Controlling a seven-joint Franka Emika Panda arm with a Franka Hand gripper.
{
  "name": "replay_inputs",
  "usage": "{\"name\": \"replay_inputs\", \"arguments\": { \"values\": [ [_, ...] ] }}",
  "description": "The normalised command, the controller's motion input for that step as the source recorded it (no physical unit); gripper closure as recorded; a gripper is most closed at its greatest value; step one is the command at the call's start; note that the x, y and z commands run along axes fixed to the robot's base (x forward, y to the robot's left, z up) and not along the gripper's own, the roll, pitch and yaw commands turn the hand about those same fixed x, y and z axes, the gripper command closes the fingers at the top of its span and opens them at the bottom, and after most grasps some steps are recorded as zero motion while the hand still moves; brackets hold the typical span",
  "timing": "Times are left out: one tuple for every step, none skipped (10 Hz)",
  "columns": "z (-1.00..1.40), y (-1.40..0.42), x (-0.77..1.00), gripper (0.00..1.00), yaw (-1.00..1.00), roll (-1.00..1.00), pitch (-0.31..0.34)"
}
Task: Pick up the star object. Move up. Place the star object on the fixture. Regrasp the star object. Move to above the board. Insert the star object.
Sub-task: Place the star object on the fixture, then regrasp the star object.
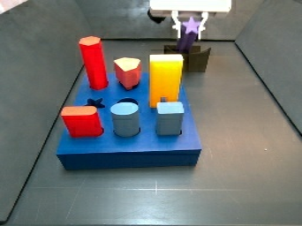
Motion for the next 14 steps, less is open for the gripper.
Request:
{"name": "replay_inputs", "arguments": {
  "values": [
    [-0.34, 0.02, 0.07, 1.0, 0.01, -0.07, -0.043],
    [-0.22, 0.02, 0.06, 1.0, 0.01, -0.06, -0.037],
    [-0.17, 0.02, 0.06, 1.0, 0.01, -0.06, -0.038],
    [0.0, 0.0, 0.0, 0.0, 0.0, 0.0, 0.0],
    [1.0, 0.0, 0.0, 0.0, -0.03, 0.02, 0.007],
    [1.0, 0.0, 0.0, 0.0, -0.02, 0.03, 0.01],
    [1.0, 0.01, -0.02, 0.0, -0.01, 0.04, 0.025],
    [1.0, 0.01, -0.02, 0.0, 0.0, 0.04, 0.036],
    [1.0, 0.01, -0.02, 0.0, 0.0, 0.05, 0.046],
    [1.0, 0.01, -0.03, 0.0, -0.01, 0.05, 0.054],
    [0.85, 0.01, -0.03, 0.0, -0.01, 0.04, 0.053],
    [0.64, 0.01, -0.03, 0.0, -0.02, 0.04, 0.051],
    [0.54, 0.01, -0.03, 0.0, -0.02, 0.04, 0.056],
    [0.28, 0.01, -0.02, 0.0, -0.03, 0.04, 0.063]
  ]
}}
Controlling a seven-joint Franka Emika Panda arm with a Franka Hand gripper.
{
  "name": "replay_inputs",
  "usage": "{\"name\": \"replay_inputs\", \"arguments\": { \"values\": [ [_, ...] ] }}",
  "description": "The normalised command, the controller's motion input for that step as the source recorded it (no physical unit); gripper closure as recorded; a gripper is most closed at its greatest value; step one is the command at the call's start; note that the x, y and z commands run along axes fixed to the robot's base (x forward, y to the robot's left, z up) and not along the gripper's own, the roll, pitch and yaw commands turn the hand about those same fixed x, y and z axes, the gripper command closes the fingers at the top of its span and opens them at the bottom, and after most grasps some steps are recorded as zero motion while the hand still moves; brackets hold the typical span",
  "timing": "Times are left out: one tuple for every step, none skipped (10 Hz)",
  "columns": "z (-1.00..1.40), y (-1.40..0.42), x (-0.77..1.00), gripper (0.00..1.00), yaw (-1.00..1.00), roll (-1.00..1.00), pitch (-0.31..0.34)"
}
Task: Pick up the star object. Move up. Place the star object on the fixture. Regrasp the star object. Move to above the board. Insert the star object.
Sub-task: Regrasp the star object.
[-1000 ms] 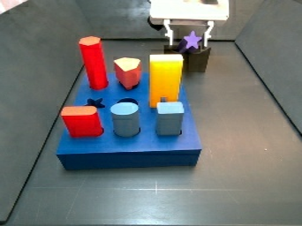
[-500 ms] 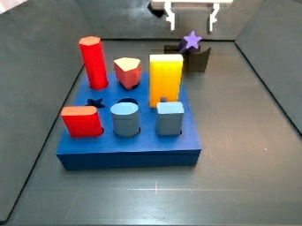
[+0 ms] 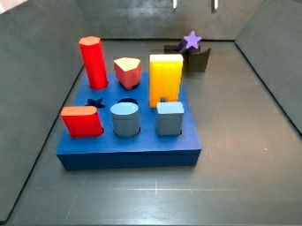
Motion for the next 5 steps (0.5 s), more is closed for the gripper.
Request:
{"name": "replay_inputs", "arguments": {
  "values": [
    [0.97, -0.84, 0.16, 0.0, 0.03, 1.0, 0.064],
    [0.81, -0.82, 0.15, 0.0, 0.03, 1.0, 0.064],
    [0.62, -0.67, 0.08, 0.0, 0.03, 1.0, 0.06],
    [0.45, -0.49, 0.02, 0.0, 0.03, 1.0, 0.057],
    [0.25, -0.31, -0.01, 0.0, 0.02, 1.0, 0.053]
  ]
}}
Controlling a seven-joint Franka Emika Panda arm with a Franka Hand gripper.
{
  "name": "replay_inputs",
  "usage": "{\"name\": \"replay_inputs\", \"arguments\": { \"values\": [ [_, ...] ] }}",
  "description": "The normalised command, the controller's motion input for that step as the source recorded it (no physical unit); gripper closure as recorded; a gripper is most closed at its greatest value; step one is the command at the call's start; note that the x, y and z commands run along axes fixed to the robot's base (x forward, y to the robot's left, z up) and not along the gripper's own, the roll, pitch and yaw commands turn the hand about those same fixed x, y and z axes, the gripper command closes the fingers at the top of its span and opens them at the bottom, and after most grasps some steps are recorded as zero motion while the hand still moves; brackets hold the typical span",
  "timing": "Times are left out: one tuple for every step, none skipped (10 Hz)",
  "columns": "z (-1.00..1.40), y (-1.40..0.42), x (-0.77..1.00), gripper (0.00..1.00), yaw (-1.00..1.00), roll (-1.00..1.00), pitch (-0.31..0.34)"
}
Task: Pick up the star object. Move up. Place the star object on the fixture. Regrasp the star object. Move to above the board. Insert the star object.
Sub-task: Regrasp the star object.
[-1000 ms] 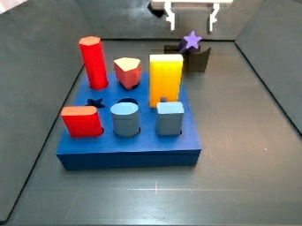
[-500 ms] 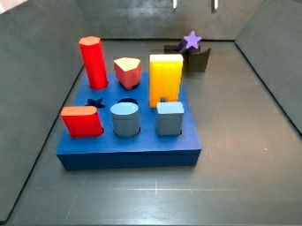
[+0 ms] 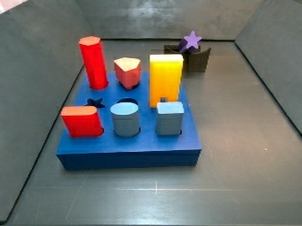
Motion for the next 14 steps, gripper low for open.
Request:
{"name": "replay_inputs", "arguments": {
  "values": [
    [0.02, -0.09, -0.02, 0.0, 0.02, 1.0, 0.049],
    [0.01, -0.03, -0.01, 0.0, 0.02, 1.0, 0.049],
    [0.03, -0.03, -0.02, 0.0, 0.02, 1.0, 0.048],
    [0.02, -0.03, -0.02, 0.0, 0.02, 1.0, 0.045],
    [0.01, -0.02, -0.01, 0.0, 0.02, 1.0, 0.041],
    [0.01, -0.02, -0.01, 0.0, 0.02, 1.0, 0.039],
    [0.02, -0.02, -0.01, 0.0, 0.03, 1.0, 0.037],
    [0.01, -0.01, 0.0, 0.0, 0.03, 1.0, 0.033],
    [0.01, -0.02, 0.0, 0.0, 0.03, 1.0, 0.031],
    [0.01, -0.01, 0.0, 0.0, 0.03, 1.0, 0.031],
    [0.01, -0.02, 0.0, 0.0, 0.03, 1.0, 0.033],
    [0.01, -0.02, 0.01, 0.0, 0.03, 1.0, 0.043],
    [0.01, -0.02, 0.01, 0.0, 0.03, 1.0, 0.048],
    [0.0, -0.02, 0.03, 0.0, 0.04, 1.0, 0.059]
  ]
}}
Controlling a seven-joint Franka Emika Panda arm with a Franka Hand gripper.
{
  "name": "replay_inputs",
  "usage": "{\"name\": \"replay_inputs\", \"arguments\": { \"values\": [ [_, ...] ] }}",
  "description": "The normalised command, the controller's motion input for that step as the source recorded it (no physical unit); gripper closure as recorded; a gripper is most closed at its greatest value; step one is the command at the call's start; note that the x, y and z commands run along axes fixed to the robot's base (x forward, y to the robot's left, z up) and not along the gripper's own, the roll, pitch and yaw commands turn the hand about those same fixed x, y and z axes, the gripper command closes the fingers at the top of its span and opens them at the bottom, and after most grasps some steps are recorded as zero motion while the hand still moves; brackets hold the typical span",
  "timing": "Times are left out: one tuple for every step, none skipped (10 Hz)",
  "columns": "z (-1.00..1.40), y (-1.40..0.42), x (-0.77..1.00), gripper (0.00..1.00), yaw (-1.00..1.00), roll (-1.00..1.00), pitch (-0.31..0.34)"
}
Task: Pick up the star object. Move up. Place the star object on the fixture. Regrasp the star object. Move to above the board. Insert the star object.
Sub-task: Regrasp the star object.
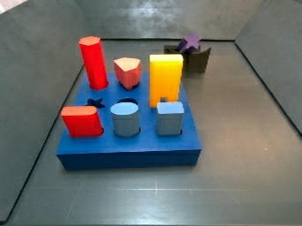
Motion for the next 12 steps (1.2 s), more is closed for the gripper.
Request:
{"name": "replay_inputs", "arguments": {
  "values": [
    [0.0, -0.02, 0.05, 0.0, 0.04, 1.0, 0.073],
    [0.0, -0.03, 0.06, 0.0, 0.05, 1.0, 0.088],
    [0.0, -0.03, 0.07, 0.0, 0.05, 1.0, 0.099],
    [0.0, -0.03, 0.08, 0.0, 0.07, 1.0, 0.126],
    [-0.01, -0.04, 0.1, 0.0, 0.08, 1.0, 0.148],
    [0.0, -0.04, 0.1, 0.0, 0.11, 1.0, 0.179],
    [0.0, -0.04, 0.09, 0.0, 0.14, 1.0, 0.202],
    [0.0, -0.04, 0.1, 0.0, 0.19, 0.96, 0.223],
    [0.0, -0.05, 0.1, 0.0, 0.2, 0.83, 0.211],
    [-0.01, -0.05, 0.1, 0.0, 0.22, 0.64, 0.181],
    [-0.01, -0.05, 0.1, 0.0, 0.24, 0.4, 0.137],
    [0.0, -0.04, 0.1, 0.0, 0.24, 0.26, 0.101]
  ]
}}
